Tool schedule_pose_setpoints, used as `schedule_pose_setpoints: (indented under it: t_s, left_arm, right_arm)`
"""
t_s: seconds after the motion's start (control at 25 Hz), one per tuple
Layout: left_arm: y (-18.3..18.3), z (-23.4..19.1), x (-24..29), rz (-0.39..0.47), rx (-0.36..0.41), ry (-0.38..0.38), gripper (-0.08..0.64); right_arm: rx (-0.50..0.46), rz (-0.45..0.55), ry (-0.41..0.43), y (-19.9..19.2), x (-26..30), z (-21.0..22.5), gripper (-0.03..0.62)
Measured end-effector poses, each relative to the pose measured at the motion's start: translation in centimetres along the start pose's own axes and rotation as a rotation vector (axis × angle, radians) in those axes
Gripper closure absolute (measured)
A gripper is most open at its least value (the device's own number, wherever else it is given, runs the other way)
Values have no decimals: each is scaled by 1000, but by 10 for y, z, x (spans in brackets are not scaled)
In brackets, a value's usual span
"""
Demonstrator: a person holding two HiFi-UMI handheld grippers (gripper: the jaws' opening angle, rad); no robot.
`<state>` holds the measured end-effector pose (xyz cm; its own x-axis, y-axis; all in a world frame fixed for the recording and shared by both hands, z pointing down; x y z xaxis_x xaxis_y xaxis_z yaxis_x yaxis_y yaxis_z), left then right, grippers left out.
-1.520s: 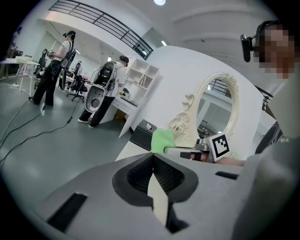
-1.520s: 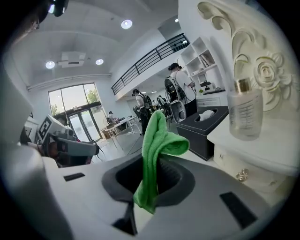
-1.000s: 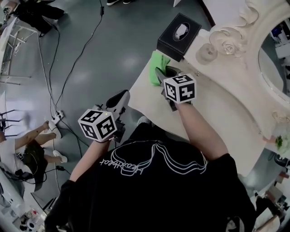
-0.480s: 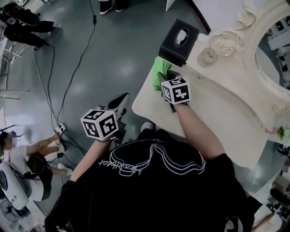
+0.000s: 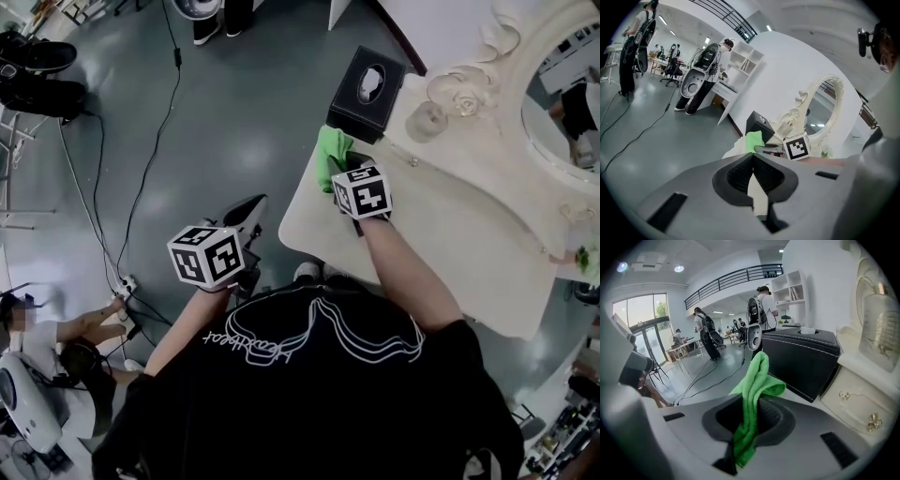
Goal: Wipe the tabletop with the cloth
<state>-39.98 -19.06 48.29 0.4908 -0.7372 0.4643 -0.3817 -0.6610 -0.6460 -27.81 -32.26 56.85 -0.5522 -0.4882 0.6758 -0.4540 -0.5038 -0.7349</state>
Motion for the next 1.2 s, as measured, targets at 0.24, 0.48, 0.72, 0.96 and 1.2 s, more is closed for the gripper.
schedule_pose_setpoints:
  t_s: [0.24,0.48,0.72,0.96,1.2]
  left_arm:
    - [8,-3,4,-3,15,-25,557]
    - [9,-5,7,-16,23,-40,557]
    - [8,0,17,-45,31,-59,555]
    - [9,13,30,-66,56,-95,556]
    - [8,30,41,-83,79,-127,555]
  right_arm:
    - [-30,-24,-19,-2,0,0,534]
    - [-48,-43,-39,-4,-4,2,535]
    - [-55,-66,-62,-13,-14,13,535]
    - [-26,-73,-79,-26,-28,27,537]
    - [2,-82,-110,-41,-47,43,537]
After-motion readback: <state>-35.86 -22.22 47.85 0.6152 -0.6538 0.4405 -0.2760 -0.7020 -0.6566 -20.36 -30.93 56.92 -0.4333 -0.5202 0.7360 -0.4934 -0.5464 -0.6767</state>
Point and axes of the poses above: the fingertips, and each gripper's own axes: x forward along the fingers, z to its right, y out of its top, the point moved 1 cm from there along -x, backward along the fingers, and after that the axes turned 3 degrees about -x, right-handed, at the moved point
